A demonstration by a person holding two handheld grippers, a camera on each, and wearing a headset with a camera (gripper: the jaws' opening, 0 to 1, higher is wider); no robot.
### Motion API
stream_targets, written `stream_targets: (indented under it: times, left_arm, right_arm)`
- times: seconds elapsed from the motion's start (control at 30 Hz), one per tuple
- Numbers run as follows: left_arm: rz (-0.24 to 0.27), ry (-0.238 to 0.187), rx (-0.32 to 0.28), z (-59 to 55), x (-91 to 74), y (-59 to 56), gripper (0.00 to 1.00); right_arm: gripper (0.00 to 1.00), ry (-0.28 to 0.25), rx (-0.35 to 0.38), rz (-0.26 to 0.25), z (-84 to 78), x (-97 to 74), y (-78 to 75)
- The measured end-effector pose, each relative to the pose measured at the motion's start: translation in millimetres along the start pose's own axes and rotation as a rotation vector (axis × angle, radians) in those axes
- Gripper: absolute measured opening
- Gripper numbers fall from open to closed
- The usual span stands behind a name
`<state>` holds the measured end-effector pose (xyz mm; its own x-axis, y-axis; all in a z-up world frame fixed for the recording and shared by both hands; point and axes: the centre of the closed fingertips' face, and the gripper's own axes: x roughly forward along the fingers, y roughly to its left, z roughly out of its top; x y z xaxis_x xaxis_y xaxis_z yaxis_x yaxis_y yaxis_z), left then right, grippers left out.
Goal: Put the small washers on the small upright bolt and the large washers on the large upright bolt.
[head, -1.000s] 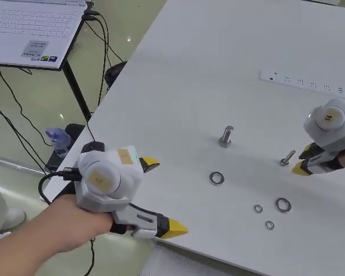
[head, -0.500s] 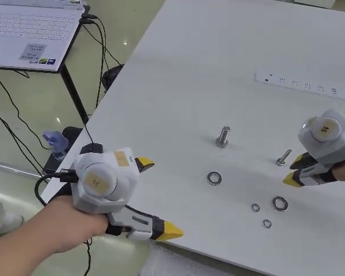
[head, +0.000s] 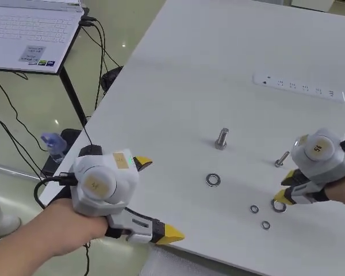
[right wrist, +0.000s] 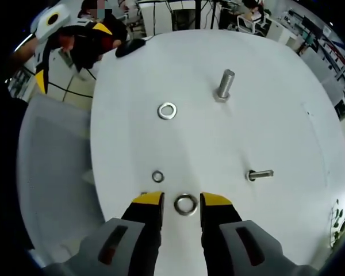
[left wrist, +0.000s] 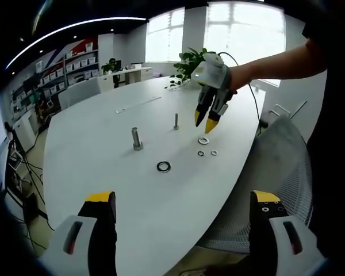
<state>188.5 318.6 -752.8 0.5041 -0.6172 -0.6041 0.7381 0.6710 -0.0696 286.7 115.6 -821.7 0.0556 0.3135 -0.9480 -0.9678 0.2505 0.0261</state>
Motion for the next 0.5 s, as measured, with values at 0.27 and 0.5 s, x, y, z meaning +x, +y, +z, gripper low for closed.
stream_targets:
  times: [0.27,0.5]
  left_arm:
    - [-0.008,0.009,0.0,-3.1,-0.1,-2.3,0.98]
    - [-0.016,0.012,0.004,-4.7,0.1,-4.8,0.98]
  right_arm:
    - [0.27,-0.016,-0.009,0.018,2.5,12.3,13.0]
    - [0.28,-0.02,-0.02,0.021,2.8,30.1,19.6]
